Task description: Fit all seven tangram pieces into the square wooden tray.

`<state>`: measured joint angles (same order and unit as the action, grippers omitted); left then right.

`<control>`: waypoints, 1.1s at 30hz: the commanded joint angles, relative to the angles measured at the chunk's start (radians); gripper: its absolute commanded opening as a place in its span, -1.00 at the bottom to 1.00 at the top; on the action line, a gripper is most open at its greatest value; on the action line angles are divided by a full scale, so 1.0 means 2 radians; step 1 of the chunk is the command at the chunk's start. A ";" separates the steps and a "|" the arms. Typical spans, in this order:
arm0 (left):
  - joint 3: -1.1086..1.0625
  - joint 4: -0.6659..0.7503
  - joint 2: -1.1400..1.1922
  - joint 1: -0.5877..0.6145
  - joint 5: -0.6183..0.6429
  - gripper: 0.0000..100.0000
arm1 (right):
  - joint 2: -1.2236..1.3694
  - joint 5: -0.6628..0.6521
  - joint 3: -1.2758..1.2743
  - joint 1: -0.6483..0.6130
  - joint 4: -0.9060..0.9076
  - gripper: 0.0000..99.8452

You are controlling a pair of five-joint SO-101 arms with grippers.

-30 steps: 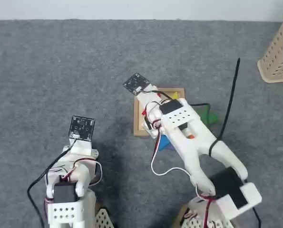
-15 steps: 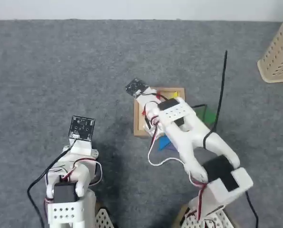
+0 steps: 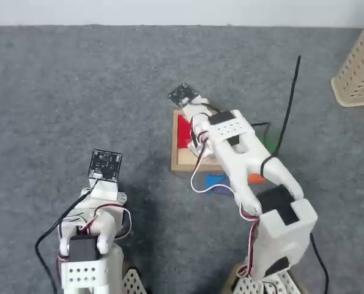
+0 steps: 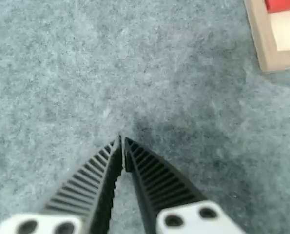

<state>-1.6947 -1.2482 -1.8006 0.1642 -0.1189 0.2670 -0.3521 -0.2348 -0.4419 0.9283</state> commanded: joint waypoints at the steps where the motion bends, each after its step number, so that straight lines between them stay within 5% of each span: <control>1: 0.004 -0.002 0.000 0.002 -0.005 -0.98 | -0.004 -0.002 0.058 0.017 0.009 -0.89; 10: 0.004 -0.002 0.000 0.002 -0.005 -0.98 | -0.008 -0.019 0.090 0.025 0.045 -0.88; 19: 0.004 -0.002 0.000 0.002 -0.005 -0.98 | 0.014 -0.062 0.107 -0.008 0.062 -0.52; 33: 0.004 -0.002 0.000 0.002 -0.005 -0.98 | 0.088 -0.097 0.136 -0.009 0.066 -0.52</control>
<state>-1.6947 -1.2482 -1.8006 0.1642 -0.1189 0.4388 -0.5332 -0.0031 -0.4511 1.0480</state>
